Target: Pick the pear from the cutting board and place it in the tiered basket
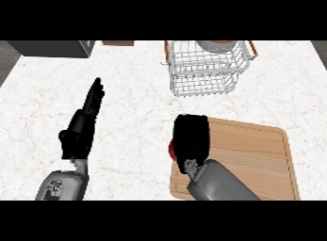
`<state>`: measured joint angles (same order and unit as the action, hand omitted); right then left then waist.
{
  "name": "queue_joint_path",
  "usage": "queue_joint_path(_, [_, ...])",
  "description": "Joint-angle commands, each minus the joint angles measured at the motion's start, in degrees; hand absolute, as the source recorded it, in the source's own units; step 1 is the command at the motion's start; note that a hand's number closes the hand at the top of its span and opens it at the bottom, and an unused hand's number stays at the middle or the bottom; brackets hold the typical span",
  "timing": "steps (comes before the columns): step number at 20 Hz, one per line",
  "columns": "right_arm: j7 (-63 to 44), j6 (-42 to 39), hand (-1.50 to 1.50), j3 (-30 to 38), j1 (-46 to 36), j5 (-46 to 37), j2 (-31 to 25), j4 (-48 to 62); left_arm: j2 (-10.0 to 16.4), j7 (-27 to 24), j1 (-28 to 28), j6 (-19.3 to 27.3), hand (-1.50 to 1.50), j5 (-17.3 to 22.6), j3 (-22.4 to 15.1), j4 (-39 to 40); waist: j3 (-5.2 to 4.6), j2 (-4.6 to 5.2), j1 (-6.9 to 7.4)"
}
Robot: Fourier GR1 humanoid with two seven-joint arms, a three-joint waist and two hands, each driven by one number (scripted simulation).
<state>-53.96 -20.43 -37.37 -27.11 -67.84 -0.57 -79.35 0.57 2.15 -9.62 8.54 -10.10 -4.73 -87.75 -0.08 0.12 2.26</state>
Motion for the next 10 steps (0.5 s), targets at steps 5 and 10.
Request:
queue_joint_path(5, [-19.2,-4.3,1.50,-2.6,-15.4,5.7,0.5,-9.1,-0.5,-1.3,0.9,1.2,0.00,-0.9,-0.1,0.6,0.01,-0.39,-1.16])
queue_joint_path(10, [-20.8,-11.0,1.50,4.5,-24.2,10.2,0.5,-13.7,-0.5,-0.7,-1.4,1.5,0.00,0.1,1.7,1.8,-0.01,-0.45,-1.87])
